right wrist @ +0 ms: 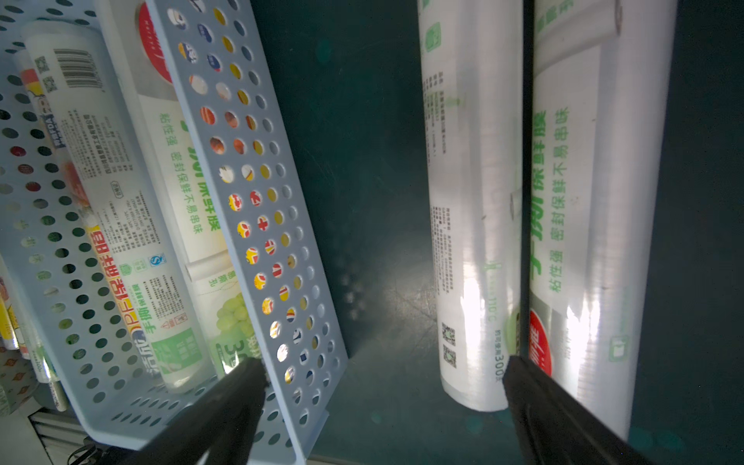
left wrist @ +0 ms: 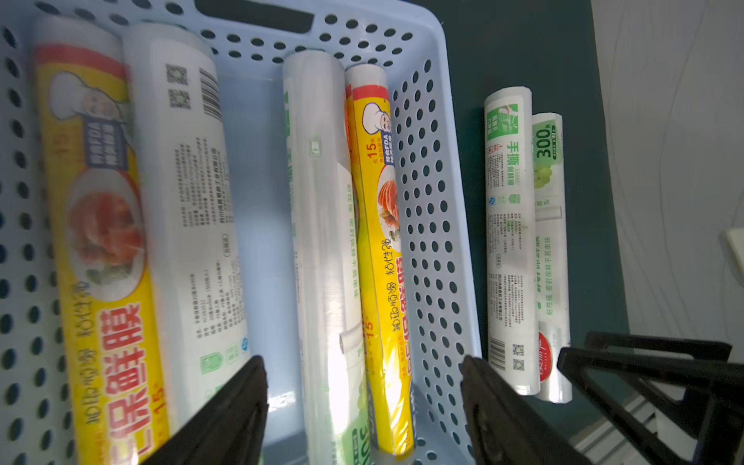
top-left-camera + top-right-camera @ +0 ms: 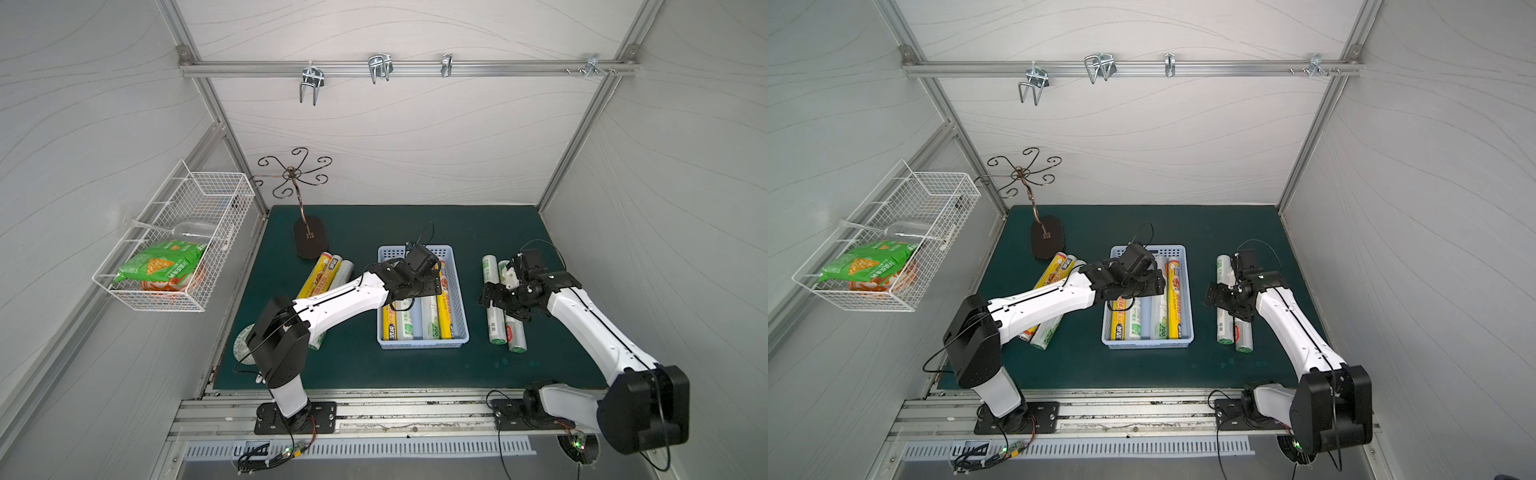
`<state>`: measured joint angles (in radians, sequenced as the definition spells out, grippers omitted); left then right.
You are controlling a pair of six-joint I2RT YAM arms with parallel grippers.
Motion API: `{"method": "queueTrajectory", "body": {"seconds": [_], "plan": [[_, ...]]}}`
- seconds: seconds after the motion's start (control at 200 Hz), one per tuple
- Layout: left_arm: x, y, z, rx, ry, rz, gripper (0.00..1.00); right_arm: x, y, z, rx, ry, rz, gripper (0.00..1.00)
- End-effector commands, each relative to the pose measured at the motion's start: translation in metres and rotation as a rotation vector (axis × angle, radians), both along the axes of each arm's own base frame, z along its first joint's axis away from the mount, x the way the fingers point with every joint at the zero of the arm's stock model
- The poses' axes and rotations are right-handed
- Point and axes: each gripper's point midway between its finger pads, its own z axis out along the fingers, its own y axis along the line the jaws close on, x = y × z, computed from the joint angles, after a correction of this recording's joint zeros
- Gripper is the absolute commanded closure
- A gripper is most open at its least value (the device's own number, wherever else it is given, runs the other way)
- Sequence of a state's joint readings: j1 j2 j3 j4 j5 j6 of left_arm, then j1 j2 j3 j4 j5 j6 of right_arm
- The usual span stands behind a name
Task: Put the plastic wrap into the basket
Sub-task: Place the plastic wrap in the basket, then pick up the plastic wrap from the center of the board.
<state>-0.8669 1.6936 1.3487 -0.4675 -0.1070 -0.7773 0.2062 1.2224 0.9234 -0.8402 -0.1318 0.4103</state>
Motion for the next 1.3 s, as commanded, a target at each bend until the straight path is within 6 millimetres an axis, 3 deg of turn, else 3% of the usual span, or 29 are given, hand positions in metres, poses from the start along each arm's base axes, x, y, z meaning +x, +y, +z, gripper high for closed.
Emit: {"method": "queueTrajectory", "body": {"seconds": [0.0,0.32,0.705,0.945,1.296], "plan": [[0.0,0.02,0.025,0.054,-0.093,0.005,0.18,0.013,-0.005,0.005,-0.031,-0.03,0.001,0.03],[-0.015,0.096,0.062,0.187,-0.248,0.104,0.01,0.032,-0.005,0.003,-0.055,-0.021,0.026,0.03],[-0.038,0.179,0.095,0.248,-0.364,0.223,0.01,0.054,-0.023,-0.013,-0.129,0.016,-0.005,0.03],[-0.046,0.202,0.101,0.211,-0.395,0.256,0.01,0.06,-0.023,-0.024,-0.143,0.044,0.013,0.05],[-0.047,0.207,0.097,0.205,-0.38,0.262,0.01,0.065,-0.021,-0.043,-0.142,0.094,0.019,0.07]]}}
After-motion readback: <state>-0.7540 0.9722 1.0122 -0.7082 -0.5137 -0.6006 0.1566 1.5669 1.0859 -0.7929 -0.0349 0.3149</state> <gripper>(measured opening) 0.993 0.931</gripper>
